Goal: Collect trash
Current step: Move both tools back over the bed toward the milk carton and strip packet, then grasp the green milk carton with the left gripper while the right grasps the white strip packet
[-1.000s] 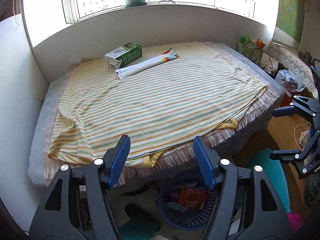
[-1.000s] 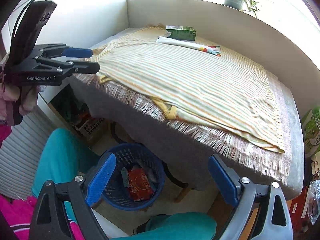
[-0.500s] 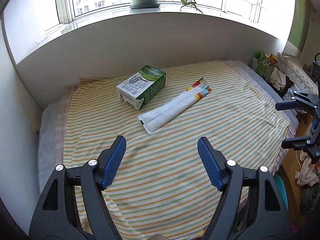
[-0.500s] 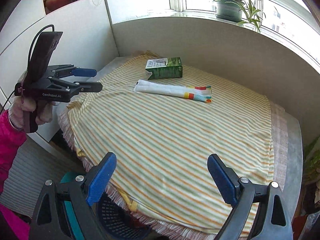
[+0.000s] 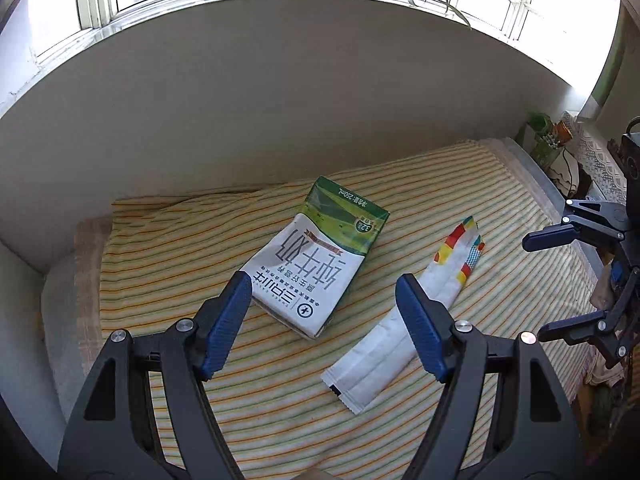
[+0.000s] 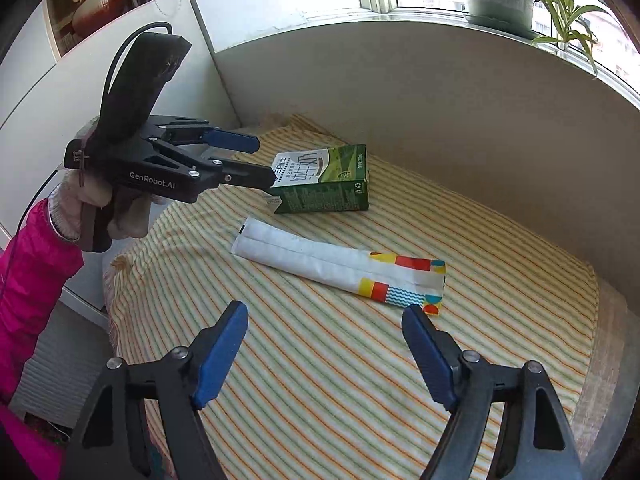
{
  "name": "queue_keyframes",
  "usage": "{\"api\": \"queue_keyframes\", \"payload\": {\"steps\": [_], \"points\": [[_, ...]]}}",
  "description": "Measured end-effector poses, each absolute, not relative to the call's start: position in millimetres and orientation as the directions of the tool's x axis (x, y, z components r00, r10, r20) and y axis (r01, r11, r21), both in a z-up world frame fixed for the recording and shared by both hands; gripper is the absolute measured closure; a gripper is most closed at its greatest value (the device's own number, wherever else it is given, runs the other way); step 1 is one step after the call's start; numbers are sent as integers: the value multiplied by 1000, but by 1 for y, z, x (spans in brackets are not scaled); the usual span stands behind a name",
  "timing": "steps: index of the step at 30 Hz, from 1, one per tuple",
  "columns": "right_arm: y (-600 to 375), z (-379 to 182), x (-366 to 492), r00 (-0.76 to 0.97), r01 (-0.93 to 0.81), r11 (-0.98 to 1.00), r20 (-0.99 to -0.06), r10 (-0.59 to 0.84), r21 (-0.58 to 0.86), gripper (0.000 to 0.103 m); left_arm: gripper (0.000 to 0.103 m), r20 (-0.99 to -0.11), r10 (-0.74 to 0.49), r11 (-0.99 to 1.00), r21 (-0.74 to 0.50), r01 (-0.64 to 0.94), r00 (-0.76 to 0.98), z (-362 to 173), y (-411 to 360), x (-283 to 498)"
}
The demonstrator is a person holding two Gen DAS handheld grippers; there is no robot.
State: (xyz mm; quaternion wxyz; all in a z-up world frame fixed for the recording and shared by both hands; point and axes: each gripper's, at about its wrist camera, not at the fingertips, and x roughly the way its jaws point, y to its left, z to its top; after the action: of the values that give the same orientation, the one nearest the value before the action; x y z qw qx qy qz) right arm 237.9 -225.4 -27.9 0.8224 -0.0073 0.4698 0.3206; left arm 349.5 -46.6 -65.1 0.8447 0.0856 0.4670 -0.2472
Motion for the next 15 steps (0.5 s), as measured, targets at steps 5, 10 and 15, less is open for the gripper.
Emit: {"api": "queue_keyframes", "payload": {"steps": [5,10,15], "points": [[-214,-43,277,324,-550,774,-773,545,315,21,26,-831,-370,864,-143,483,416,-72,-38,373],[-199,-62,307,281,-555,757,-778,562,346,22,26,-838,-373,868,-163,469,398,-78,-30,385],[-184,-79,323,228,-567,732,-781,581,378,22,26,-839,-381,867,-177,466,389,-79,-30,389]]}}
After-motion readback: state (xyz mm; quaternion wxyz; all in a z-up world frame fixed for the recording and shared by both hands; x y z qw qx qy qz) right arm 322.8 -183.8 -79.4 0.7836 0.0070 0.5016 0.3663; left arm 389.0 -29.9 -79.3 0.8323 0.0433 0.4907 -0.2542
